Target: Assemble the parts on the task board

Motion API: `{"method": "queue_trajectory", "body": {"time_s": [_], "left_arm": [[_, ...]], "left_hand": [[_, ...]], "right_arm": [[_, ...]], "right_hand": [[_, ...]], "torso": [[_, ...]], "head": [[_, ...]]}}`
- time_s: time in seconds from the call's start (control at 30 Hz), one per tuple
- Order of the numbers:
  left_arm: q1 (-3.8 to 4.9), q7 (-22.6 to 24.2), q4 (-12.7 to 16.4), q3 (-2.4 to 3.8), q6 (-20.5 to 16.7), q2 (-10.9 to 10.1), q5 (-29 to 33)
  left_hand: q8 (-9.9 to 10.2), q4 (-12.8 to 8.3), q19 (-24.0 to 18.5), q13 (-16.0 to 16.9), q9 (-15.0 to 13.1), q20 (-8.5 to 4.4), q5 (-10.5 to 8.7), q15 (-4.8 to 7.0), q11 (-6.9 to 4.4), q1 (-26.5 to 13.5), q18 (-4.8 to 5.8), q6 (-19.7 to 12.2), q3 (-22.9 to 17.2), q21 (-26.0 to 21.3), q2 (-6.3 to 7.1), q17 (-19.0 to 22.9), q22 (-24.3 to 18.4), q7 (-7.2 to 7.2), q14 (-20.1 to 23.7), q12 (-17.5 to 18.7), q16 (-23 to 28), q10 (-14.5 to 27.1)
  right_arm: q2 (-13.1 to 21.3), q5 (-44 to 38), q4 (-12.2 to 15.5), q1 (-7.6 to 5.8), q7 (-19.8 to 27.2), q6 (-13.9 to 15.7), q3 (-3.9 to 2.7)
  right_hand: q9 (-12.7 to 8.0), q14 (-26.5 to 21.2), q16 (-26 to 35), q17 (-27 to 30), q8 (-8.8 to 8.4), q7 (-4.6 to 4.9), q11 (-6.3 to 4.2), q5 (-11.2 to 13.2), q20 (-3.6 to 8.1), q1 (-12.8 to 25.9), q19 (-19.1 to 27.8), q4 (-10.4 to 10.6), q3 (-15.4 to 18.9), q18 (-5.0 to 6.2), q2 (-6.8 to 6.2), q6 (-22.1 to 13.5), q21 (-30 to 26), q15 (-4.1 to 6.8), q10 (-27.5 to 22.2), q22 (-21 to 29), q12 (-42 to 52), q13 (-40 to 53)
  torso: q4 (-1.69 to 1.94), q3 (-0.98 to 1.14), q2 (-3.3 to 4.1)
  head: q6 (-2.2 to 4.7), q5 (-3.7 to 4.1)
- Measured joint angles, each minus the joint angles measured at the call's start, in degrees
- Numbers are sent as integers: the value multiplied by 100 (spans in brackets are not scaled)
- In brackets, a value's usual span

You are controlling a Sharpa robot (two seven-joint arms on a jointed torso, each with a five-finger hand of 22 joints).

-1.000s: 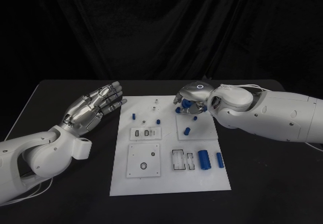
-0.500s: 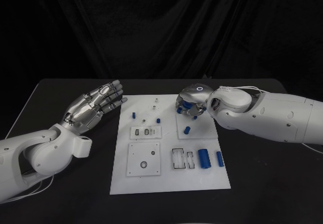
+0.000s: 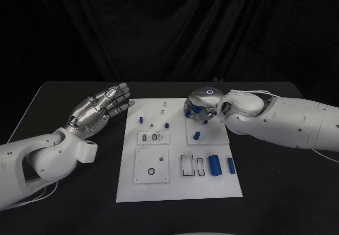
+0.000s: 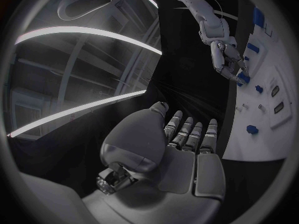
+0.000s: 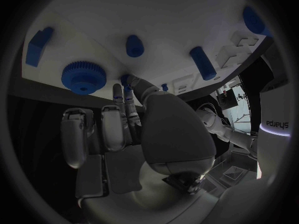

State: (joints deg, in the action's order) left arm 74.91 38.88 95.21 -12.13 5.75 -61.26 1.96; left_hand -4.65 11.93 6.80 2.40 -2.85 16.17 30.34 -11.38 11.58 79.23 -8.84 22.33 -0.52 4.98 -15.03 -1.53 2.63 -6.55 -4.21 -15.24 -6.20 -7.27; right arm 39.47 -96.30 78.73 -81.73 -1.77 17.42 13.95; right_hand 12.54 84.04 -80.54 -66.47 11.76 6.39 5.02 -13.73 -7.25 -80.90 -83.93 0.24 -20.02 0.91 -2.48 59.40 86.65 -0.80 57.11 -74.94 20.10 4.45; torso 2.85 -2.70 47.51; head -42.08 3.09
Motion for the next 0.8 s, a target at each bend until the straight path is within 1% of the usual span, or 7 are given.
{"method": "queue_trajectory", "body": {"time_s": [0.1,0.17,0.27,0.33,0.5,0.63,0.8], "left_arm": [[0,0,-13,0,11,-1,1],[0,0,-18,0,16,-3,1],[0,0,-19,0,21,-6,1],[0,0,-18,0,23,-12,2],[0,1,-10,0,24,-17,2],[0,1,-13,0,24,-8,2],[0,2,-51,0,25,50,2]], "left_hand": [[0,-5,4,0,0,5,0,0,0,18,0,20,-25,0,-19,0,0,20,0,0,0,0],[0,0,22,0,-2,22,0,0,14,23,0,20,-32,0,-23,0,3,20,0,0,0,-14],[0,-9,22,0,-6,22,0,0,20,23,0,20,-41,0,-23,0,5,20,0,0,0,-21],[0,-16,22,0,-6,22,0,0,22,23,-1,29,-48,0,-23,0,5,11,0,0,0,-22],[0,-39,22,0,-6,22,0,-21,22,23,0,40,-71,0,-23,0,5,0,-21,0,0,-23],[0,-23,22,0,-6,22,0,-20,22,23,0,40,-87,0,-23,0,4,0,-21,0,0,-23],[0,-47,22,0,-6,22,0,-20,43,23,-1,40,-111,0,-23,0,4,0,-21,0,0,-1]], "right_arm": [[1,36,-9,13,66,94,8],[3,58,-9,19,105,152,10],[3,97,2,16,160,248,5],[-25,127,4,-21,189,301,2],[-192,177,-13,-218,226,374,-27],[-457,214,-185,-317,250,393,-51],[-860,285,-544,-376,287,372,-89]], "right_hand": [[0,-1,30,-15,0,1,-74,9,79,-37,-5,-24,-24,0,41,1,0,83,236,0,17,-3],[0,-4,35,-15,0,2,-117,30,106,-37,-8,-24,-24,0,41,2,0,87,320,0,3,-18],[0,-4,35,-24,0,3,-119,61,111,-29,-13,-15,-12,0,49,4,0,87,376,0,-37,-24],[0,-4,35,-28,0,10,-134,87,111,-21,-13,-16,18,0,56,10,0,86,390,1,-65,-29],[0,-5,66,-28,0,10,-153,118,131,-7,7,-1,34,1,71,11,0,126,479,1,-111,-34],[0,-5,66,-39,0,10,-170,141,151,-7,-13,14,50,1,71,11,0,126,538,1,-131,-34],[0,-5,66,-39,0,10,-170,141,151,-6,-13,13,51,1,71,11,0,126,538,1,-177,-44]], "torso": [[2,2,0],[3,2,0],[3,2,-3],[-3,1,-7],[-17,-7,-14],[-16,-14,-16],[0,-28,-18]], "head": [[7,-5],[9,-17],[9,-53],[10,-82],[27,-130],[51,-163],[86,-200]]}}
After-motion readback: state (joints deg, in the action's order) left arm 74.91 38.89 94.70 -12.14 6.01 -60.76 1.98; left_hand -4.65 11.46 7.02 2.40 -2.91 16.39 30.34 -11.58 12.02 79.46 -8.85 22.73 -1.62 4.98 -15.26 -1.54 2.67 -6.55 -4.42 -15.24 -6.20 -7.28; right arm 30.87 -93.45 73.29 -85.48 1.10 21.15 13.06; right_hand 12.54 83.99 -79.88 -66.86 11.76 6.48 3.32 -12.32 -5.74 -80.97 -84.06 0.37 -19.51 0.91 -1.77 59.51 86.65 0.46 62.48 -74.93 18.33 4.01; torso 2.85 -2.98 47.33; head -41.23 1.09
